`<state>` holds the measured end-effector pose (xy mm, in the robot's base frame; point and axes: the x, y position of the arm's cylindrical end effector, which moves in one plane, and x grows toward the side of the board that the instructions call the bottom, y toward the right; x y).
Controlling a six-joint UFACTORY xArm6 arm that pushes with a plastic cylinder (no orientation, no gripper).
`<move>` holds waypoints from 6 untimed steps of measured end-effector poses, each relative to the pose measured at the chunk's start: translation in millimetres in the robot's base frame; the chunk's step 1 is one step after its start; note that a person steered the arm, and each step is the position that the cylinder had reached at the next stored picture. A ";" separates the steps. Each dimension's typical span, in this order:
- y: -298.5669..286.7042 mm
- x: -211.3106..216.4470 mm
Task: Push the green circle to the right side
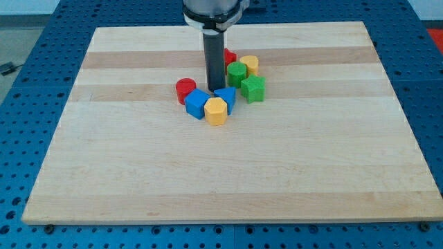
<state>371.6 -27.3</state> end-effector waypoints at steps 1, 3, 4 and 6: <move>0.9 -20.9; 64.8 -9.1; 91.2 9.8; 32.5 13.9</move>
